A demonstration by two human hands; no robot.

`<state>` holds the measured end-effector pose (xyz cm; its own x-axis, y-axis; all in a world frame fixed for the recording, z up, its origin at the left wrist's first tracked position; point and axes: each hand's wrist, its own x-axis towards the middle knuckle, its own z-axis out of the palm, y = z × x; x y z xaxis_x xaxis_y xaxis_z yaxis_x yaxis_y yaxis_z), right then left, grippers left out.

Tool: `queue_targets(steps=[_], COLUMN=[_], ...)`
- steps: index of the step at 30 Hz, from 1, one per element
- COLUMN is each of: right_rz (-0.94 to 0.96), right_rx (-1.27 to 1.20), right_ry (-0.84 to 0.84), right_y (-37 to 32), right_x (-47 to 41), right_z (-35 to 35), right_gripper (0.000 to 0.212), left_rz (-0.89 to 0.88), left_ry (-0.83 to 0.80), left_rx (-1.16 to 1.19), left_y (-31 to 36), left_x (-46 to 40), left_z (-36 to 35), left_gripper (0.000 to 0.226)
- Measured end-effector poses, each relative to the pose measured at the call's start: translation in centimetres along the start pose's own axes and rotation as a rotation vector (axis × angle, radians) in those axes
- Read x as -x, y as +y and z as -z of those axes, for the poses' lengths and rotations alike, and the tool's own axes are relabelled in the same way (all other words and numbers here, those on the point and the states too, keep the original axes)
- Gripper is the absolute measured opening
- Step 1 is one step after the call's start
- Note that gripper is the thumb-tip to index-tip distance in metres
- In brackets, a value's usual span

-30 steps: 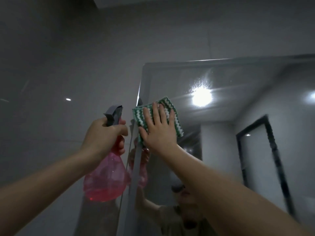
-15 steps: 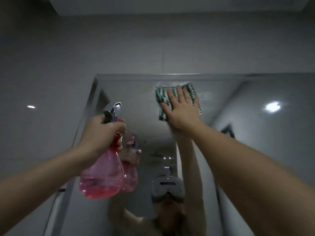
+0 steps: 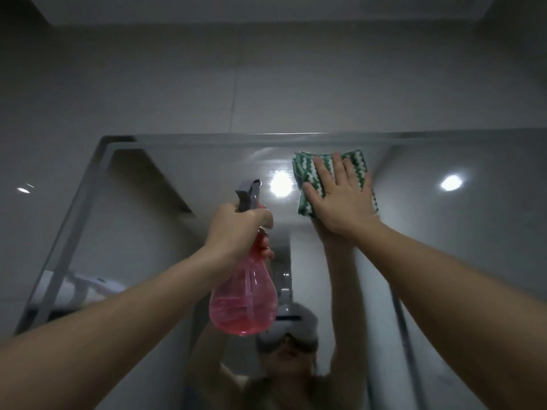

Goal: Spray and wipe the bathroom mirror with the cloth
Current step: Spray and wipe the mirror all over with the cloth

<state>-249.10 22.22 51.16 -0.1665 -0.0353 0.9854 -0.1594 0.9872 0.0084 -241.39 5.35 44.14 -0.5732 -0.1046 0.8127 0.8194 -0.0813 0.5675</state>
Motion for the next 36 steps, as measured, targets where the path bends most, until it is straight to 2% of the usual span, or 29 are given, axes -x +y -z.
queue_targets(steps=[6, 9, 13, 20, 24, 29, 36], right_rz=[-0.157, -0.176, -0.097, 0.12, 0.224, 0.309, 0.416], right_rx=[-0.028, -0.046, -0.043, -0.011, -0.025, -0.028, 0.016], right_ry=[-0.005, -0.002, 0.003, 0.026, -0.046, -0.07, -0.097], right_y=[-3.6, -6.5, -11.8, -25.9, -32.4, -36.2, -36.4], right_x=[-1.7, -3.1, -4.9, -3.3, -1.2, 0.1, -2.2], right_z=[-0.5, -0.7, -1.5, -3.9, -4.8, -5.4, -4.9], right_gripper=[0.065, 0.065, 0.065, 0.065, 0.063, 0.064, 0.061], left_rz=[0.01, -0.006, -0.035, -0.076, -0.055, -0.066, -0.082], left_ry=[0.03, 0.077, 0.132, 0.288, 0.316, 0.329, 0.351], left_rx=[0.001, -0.018, -0.042, -0.216, -0.254, -0.286, -0.209], left_y=[0.5, 1.3, 2.7, 3.9, 4.0, 4.3, 4.3], left_x=[-2.2, -2.9, -3.2, -1.9, -0.7, 0.1, -1.0], left_z=[2.2, 4.9, 9.6, 21.2, 26.3, 30.3, 31.4], left_gripper=[0.011, 0.009, 0.01, 0.012, 0.011, 0.013, 0.018])
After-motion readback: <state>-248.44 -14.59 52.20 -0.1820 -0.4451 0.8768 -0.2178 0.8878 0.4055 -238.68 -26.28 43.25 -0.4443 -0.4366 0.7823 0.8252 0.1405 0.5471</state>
